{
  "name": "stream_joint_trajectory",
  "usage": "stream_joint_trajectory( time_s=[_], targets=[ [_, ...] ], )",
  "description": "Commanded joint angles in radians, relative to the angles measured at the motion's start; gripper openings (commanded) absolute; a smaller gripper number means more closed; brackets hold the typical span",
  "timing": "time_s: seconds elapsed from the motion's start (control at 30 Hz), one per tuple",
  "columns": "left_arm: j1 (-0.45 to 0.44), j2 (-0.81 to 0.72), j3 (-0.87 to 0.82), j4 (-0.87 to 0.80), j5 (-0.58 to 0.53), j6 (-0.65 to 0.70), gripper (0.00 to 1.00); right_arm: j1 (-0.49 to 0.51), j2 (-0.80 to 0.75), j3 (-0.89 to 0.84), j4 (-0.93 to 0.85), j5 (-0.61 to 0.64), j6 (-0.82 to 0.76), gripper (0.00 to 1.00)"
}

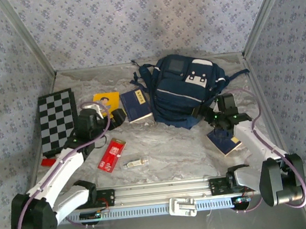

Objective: Pack the student bag
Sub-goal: Move the student bag to the center of the table.

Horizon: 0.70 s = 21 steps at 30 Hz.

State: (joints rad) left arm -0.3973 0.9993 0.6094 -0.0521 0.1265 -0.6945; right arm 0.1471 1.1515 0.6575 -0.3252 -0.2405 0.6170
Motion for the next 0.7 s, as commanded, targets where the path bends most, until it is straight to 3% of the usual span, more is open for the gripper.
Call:
stream_joint_trajectory(
  time_s=[0.0, 0.13, 0.4, 0.67],
  targets=[
    [-0.062, 0.040, 0.014, 0.050, -0.043, -0.047, 1.00, 0.020, 0.048, 0.042, 0.005, -0.005, 0.041, 1.00],
    [-0.130, 0.090, 0.032, 0.076, -0.067, -0.054, 1.00, 0.024, 0.118, 0.068, 0.022, 0.010, 0.051, 0.99],
    [-0.222, 0.195, 0.081, 0.113, -0.087, -0.065, 1.00, 0.025, 0.230, 0.142, 0.118, -0.015, 0.059, 0.86],
    [-0.245, 0.249, 0.112, 0.117, -0.086, -0.043, 1.00, 0.037, 0.283, 0.138, 0.171, -0.042, 0.070, 0.44]
  ],
)
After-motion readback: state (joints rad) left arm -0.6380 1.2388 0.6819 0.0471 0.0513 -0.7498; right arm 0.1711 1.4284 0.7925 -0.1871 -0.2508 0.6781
